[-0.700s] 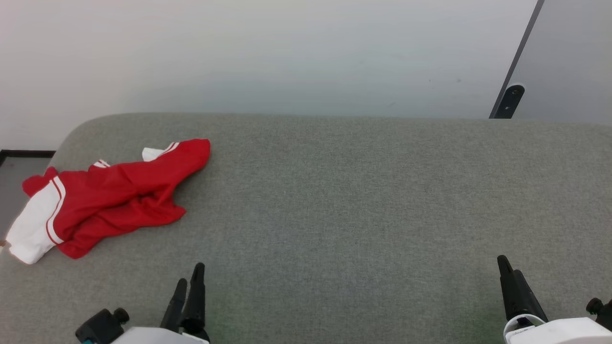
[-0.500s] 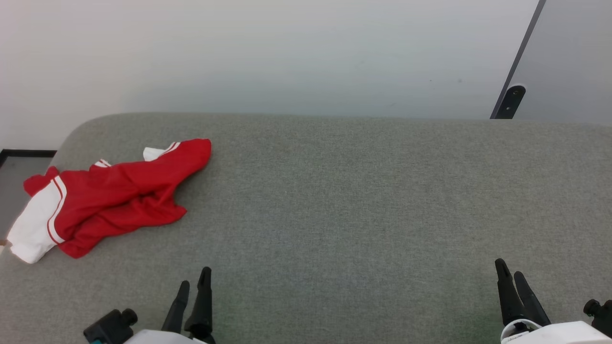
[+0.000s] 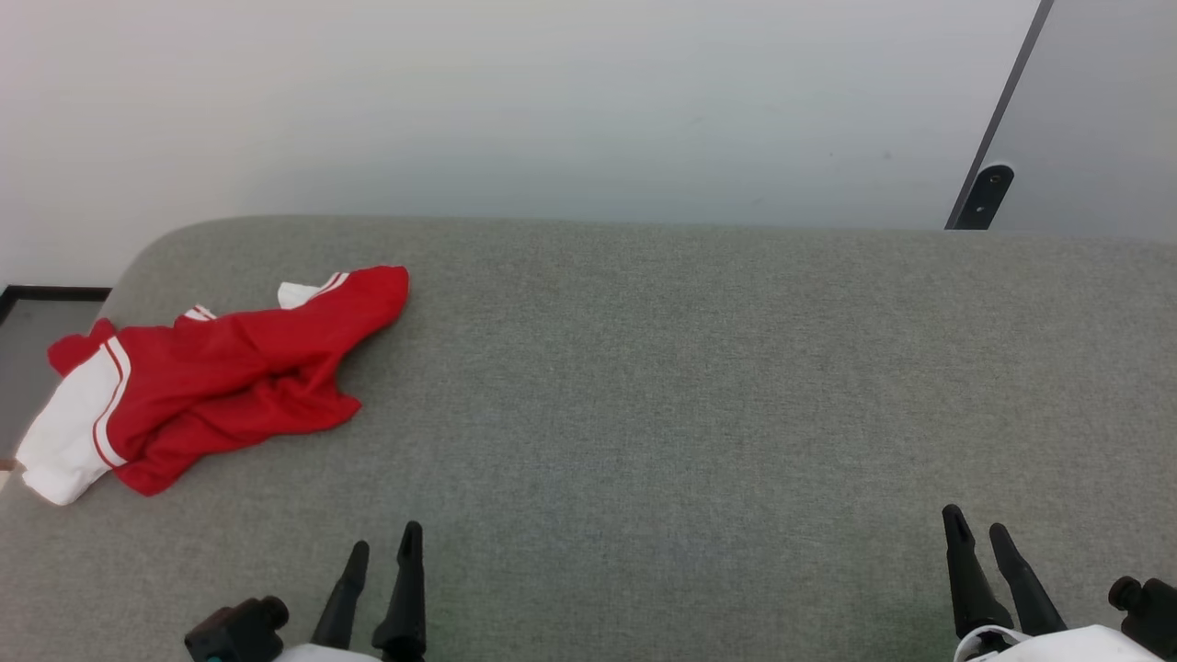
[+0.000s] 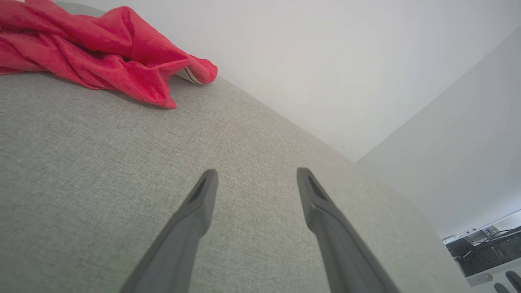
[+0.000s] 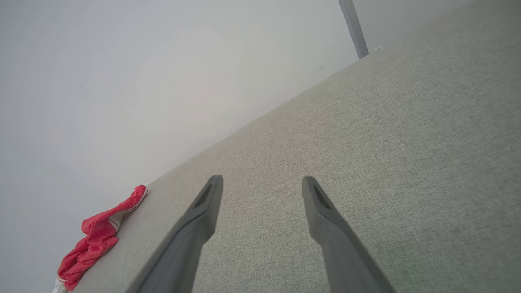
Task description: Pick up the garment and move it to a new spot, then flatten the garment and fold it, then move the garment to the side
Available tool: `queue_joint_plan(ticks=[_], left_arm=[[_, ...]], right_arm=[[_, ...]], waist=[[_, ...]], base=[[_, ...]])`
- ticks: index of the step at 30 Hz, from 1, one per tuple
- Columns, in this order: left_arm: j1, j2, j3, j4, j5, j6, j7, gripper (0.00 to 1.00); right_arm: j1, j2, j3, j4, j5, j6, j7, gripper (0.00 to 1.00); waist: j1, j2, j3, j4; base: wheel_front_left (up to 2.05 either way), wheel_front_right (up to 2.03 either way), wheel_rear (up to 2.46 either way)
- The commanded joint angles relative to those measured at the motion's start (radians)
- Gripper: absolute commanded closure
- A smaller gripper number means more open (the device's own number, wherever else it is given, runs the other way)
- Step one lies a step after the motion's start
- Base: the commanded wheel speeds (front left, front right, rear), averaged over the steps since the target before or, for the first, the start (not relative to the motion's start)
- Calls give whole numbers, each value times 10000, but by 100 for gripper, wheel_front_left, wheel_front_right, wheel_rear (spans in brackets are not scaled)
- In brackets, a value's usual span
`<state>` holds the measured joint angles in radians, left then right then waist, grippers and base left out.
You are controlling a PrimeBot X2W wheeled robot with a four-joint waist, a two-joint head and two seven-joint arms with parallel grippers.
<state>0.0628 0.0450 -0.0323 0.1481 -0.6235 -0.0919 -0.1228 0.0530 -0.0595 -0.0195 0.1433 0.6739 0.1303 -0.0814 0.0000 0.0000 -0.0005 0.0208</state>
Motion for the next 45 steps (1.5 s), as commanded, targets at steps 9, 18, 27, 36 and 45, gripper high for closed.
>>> queue_joint_plan(ticks=[9,18,27,36,45], left_arm=[[125,58,-138,-238,1126,46,-295,0],[182,62,-238,-315,2010,112,-523,0],[331,64,-247,-384,2710,162,-732,0],[458,67,-262,-498,3395,178,-924,0],[555,69,-341,-576,3983,219,-1089,0]], right_arm=[[162,10,46,-264,-988,5,-254,0],[296,41,-21,-361,-1836,5,-468,0],[363,84,-103,-354,-2146,6,-703,0],[464,93,-152,-407,-3177,6,-904,0],[542,98,-181,-413,-3861,7,-1091,0]], waist=[[0,0,16,-18],[0,0,58,23],[0,0,51,54],[0,0,84,44],[0,0,114,34]], base=[[0,0,0],[0,0,0],[0,0,0],[0,0,0],[0,0,0]])
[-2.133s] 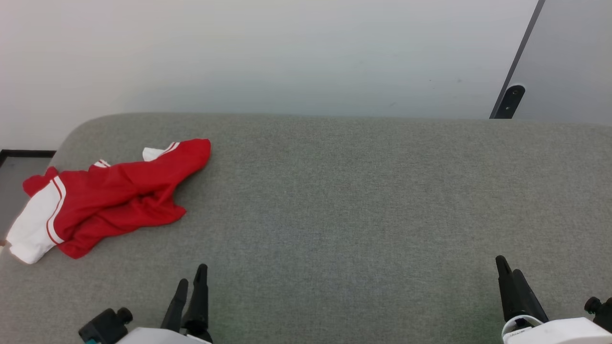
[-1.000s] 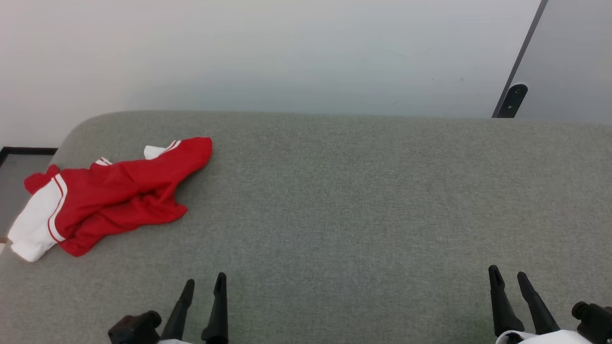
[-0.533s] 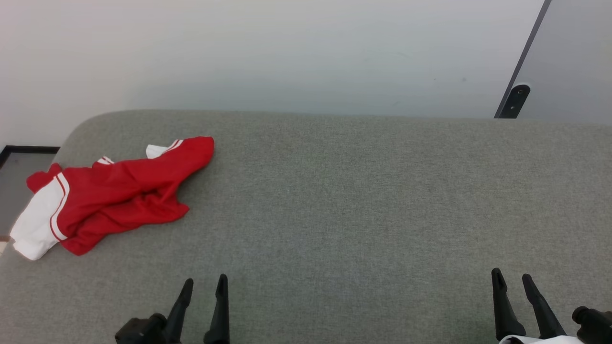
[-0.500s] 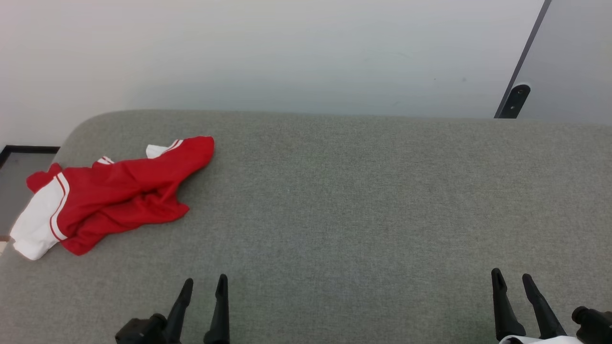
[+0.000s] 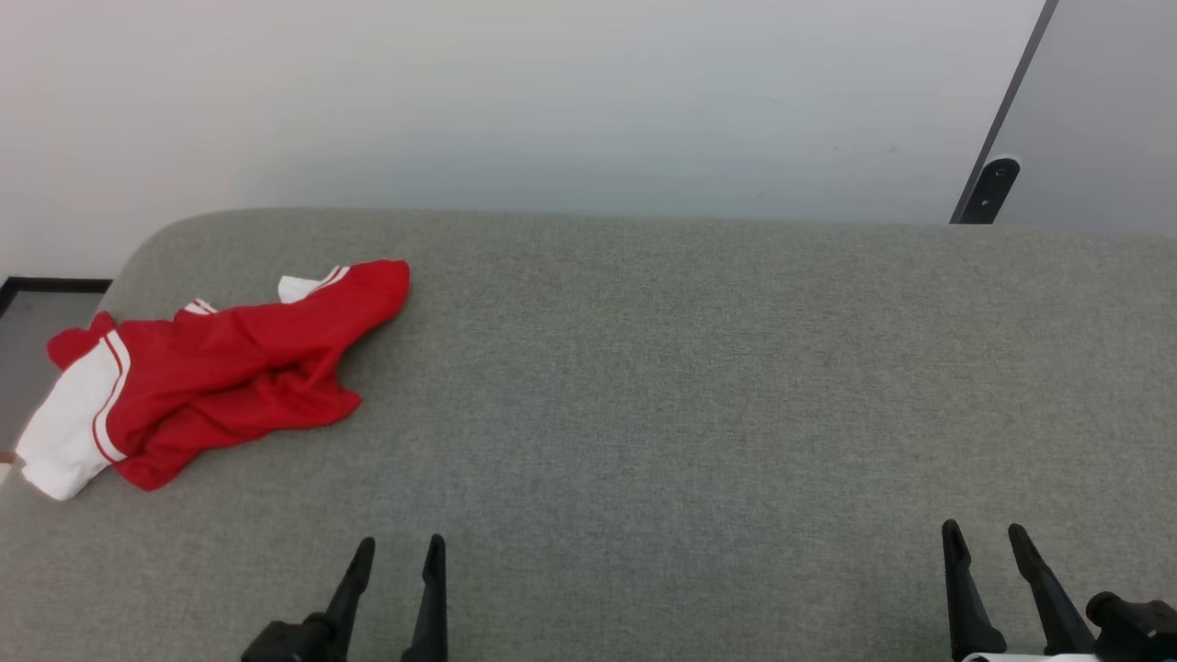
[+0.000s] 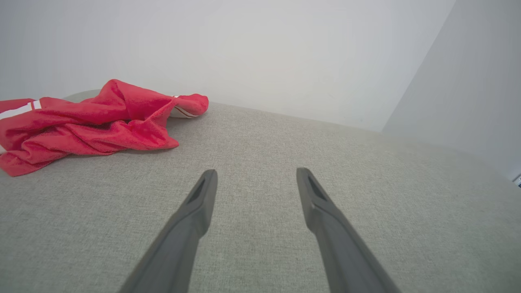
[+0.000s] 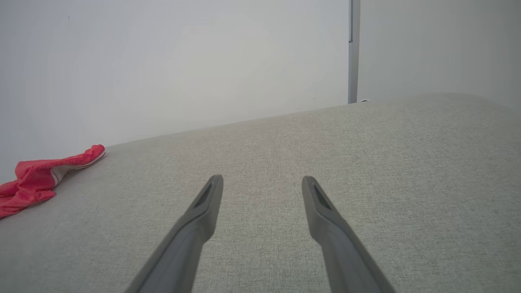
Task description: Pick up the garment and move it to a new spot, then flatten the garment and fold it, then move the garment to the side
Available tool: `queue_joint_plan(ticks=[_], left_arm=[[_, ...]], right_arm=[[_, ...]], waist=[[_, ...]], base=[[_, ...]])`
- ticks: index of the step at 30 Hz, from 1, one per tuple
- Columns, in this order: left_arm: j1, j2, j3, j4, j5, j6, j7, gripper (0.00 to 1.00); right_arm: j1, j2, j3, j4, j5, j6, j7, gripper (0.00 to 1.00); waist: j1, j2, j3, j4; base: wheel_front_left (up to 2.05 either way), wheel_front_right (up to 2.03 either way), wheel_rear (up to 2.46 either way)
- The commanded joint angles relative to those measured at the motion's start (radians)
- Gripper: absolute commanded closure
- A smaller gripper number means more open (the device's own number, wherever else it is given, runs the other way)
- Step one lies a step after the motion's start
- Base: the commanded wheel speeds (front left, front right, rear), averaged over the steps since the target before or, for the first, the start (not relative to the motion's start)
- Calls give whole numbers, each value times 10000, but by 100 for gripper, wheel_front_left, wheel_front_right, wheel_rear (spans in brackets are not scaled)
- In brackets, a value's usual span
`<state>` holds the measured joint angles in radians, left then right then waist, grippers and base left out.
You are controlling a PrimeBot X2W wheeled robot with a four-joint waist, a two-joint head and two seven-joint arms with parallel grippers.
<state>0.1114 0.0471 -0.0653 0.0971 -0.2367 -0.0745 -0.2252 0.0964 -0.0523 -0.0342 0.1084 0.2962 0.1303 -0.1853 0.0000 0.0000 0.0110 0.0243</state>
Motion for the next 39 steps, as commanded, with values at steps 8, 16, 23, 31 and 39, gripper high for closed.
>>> queue_joint_plan(ticks=[8,16,23,31,39], left_arm=[[142,49,-53,105,526,124,-221,0],[269,49,-4,66,759,167,-353,0],[359,47,32,31,995,166,-396,0],[369,47,49,126,827,163,-396,0],[237,47,52,199,633,207,-396,0]], right_arm=[[168,27,-212,73,-641,6,-296,0],[227,27,-220,268,-1105,6,-531,0],[238,28,-221,352,-1237,6,-638,0],[197,28,-186,440,-1136,6,-684,0],[161,28,-43,447,-1029,6,-711,0]], waist=[[0,0,-5,4],[0,0,-35,15],[0,0,-86,5],[0,0,-84,31],[0,0,-59,399]], base=[[0,0,0],[0,0,0],[0,0,0],[0,0,0],[0,0,0]])
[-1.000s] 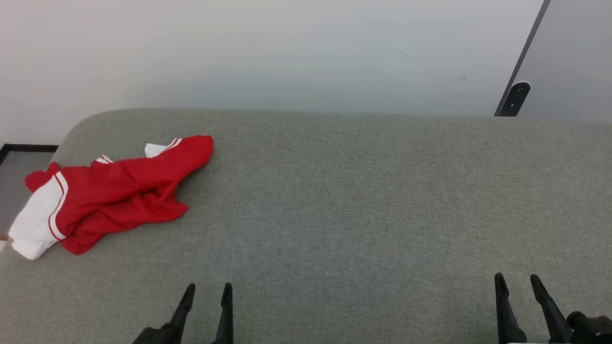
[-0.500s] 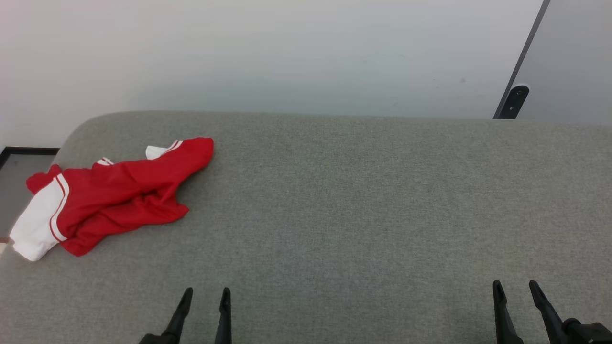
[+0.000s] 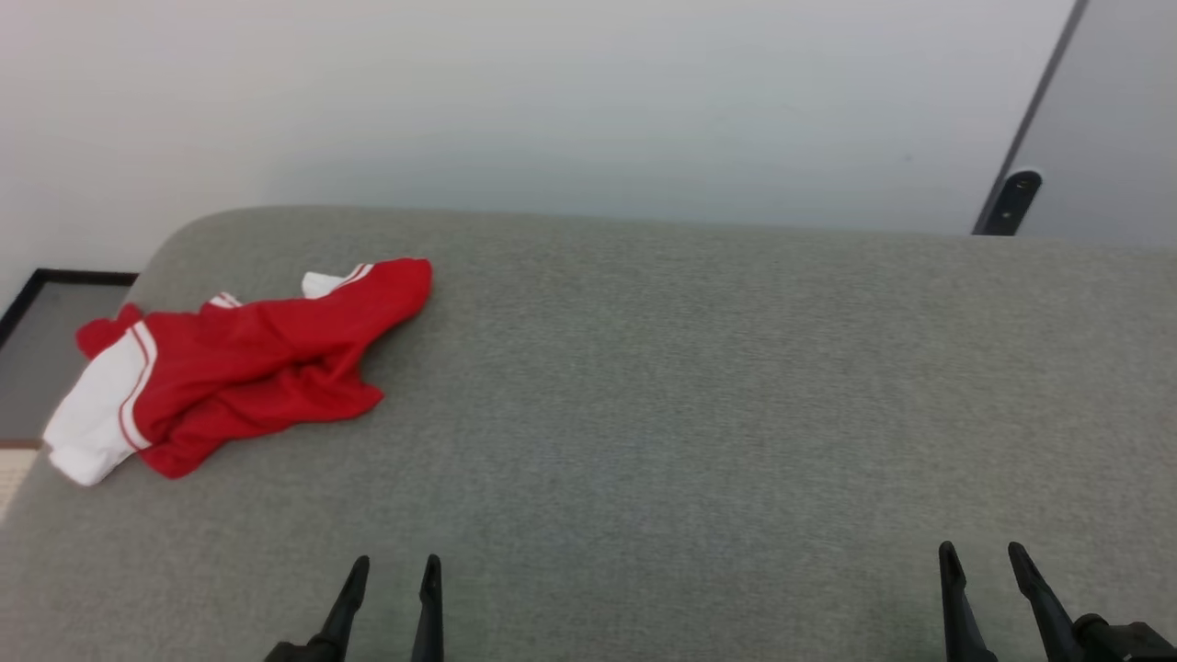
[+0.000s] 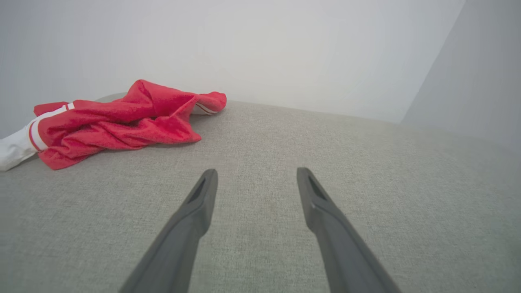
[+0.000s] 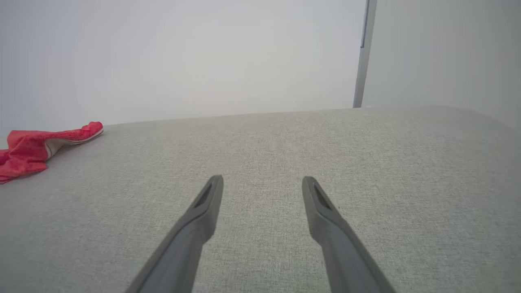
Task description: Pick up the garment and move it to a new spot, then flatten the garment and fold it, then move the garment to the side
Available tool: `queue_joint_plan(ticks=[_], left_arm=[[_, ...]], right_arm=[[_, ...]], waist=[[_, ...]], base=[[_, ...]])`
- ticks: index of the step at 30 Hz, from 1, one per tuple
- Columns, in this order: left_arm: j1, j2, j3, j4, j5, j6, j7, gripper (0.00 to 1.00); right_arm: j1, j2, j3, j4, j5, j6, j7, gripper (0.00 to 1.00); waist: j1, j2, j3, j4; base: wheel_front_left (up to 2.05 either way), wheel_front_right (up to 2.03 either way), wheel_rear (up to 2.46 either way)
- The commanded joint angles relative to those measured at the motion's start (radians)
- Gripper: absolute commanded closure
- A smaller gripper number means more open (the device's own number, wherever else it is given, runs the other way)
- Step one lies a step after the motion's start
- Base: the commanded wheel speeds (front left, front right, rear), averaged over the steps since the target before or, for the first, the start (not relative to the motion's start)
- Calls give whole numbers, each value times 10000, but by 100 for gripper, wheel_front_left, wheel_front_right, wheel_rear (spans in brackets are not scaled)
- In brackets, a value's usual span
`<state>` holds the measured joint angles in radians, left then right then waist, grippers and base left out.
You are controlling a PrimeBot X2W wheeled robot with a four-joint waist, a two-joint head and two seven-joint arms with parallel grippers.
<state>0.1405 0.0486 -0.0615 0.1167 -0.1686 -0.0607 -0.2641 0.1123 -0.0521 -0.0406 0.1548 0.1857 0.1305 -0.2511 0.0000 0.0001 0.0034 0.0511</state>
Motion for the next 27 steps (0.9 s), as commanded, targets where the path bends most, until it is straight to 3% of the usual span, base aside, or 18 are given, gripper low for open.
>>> queue_joint_plan(ticks=[1,7,16,27], left_arm=[[-65,30,-3,18,-75,65,-7,0],[-105,32,-54,14,-284,186,-7,0],[247,27,143,165,-404,289,-7,0],[1157,14,577,-1193,-1728,1528,-6,0]], right_arm=[[8,27,37,-31,89,4,-57,0],[21,30,229,-55,-13,4,-18,0],[40,28,683,49,-20,4,91,0],[-1743,-611,2767,506,243,1,645,0]], waist=[[0,-1,20,267],[0,-1,18,1627],[0,-1,-330,4327],[0,-1,352,4876]], base=[[0,0,0],[0,0,0],[0,0,0],[0,0,0]])
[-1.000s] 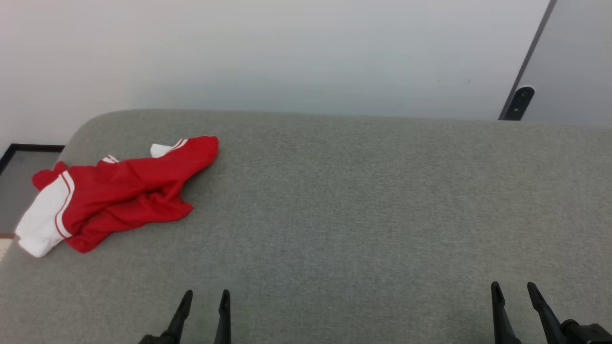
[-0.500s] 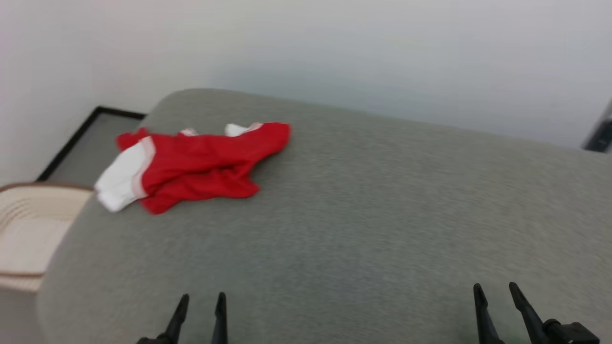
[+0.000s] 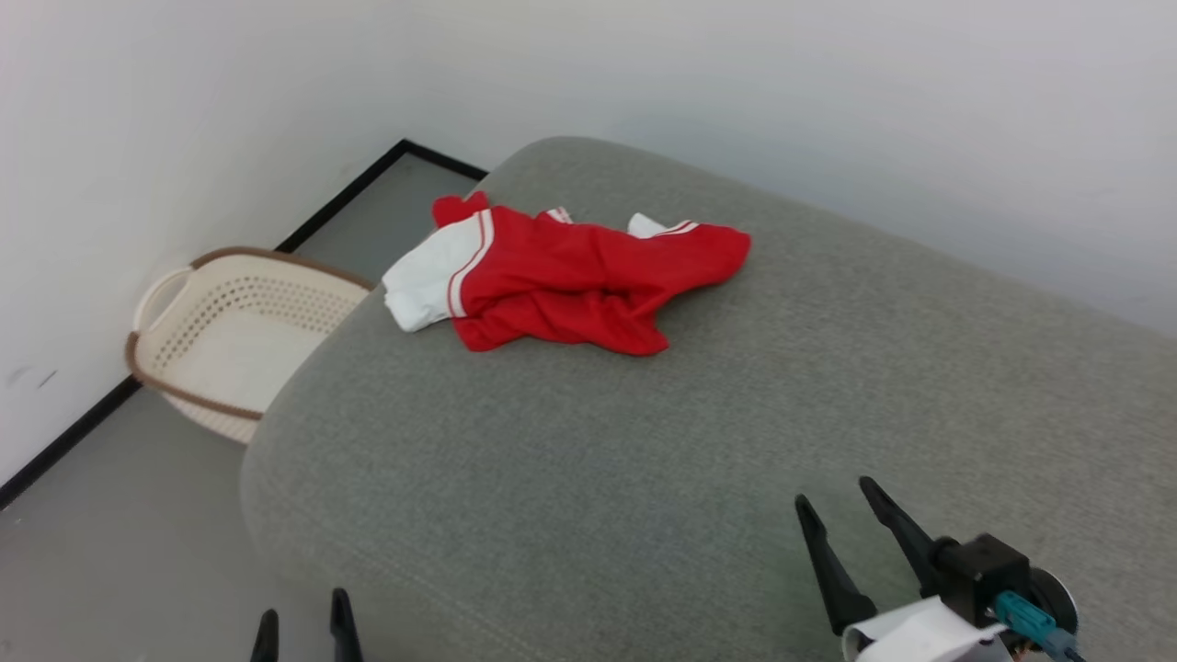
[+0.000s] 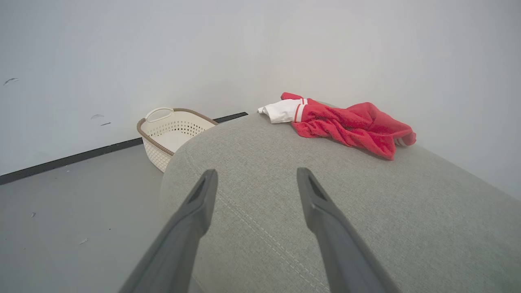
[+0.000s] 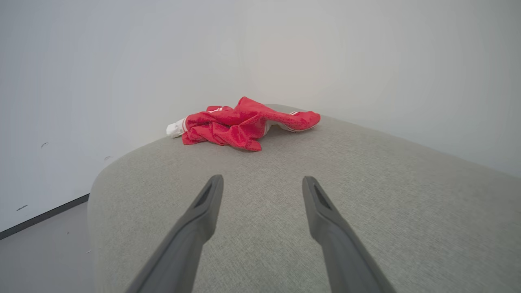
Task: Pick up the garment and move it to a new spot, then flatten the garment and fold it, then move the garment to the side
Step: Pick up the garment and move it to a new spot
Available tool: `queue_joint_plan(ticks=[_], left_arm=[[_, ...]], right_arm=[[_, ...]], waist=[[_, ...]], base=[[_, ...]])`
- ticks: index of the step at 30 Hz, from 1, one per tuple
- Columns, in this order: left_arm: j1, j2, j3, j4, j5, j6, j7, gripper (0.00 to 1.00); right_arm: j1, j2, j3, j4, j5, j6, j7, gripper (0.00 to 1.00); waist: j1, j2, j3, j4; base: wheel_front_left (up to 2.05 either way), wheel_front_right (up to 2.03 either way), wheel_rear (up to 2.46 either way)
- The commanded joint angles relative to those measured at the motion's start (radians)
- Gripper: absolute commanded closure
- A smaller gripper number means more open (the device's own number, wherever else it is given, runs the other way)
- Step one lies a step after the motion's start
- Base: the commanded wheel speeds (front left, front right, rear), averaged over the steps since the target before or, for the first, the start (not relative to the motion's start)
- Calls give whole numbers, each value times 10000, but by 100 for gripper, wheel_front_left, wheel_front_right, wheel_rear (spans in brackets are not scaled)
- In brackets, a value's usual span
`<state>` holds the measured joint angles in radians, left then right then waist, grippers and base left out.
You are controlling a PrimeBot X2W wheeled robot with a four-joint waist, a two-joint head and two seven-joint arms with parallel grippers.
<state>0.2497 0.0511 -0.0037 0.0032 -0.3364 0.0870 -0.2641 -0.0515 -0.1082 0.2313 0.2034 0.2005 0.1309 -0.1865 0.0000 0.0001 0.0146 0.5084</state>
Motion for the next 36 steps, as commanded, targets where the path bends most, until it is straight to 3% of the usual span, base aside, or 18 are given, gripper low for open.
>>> queue_joint_plan(ticks=[1,7,10,15,20,26,30,36], left_arm=[[136,-10,4,-156,-130,145,-6,0],[318,-5,-159,-477,-336,442,-6,0],[106,-5,-217,-561,-557,345,-6,0],[-1109,47,-420,-165,15,-546,-6,0],[-4211,509,-807,1098,393,-1696,-6,0],[-7771,1325,-839,2861,293,-2048,100,0],[-10302,2052,-557,5039,-443,-2142,489,0],[-12765,3317,-1225,8240,-722,-2183,1475,0]], right_arm=[[-233,-94,209,109,143,-3,-10,0],[-627,-350,576,470,495,-3,-166,0],[-589,-440,597,521,589,-3,-232,0],[-204,-429,124,336,470,-3,-341,0],[449,-277,-675,-248,108,-3,-329,0],[320,-369,-887,-1492,-234,-3,107,0],[-53,-469,-842,-2299,-271,-3,337,0],[-724,-510,-570,-2699,-125,-3,261,0]], waist=[[0,-1,256,314],[0,-1,274,289],[0,-1,262,251],[0,-1,302,86],[0,-1,467,-156],[0,-1,1542,-1500],[0,-1,2495,-2549],[0,-1,3686,-3877]], base=[[-5,-5,-5],[-10,-10,-10],[0,0,0],[0,0,0],[0,0,0],[0,0,0],[0,0,0],[0,0,0]])
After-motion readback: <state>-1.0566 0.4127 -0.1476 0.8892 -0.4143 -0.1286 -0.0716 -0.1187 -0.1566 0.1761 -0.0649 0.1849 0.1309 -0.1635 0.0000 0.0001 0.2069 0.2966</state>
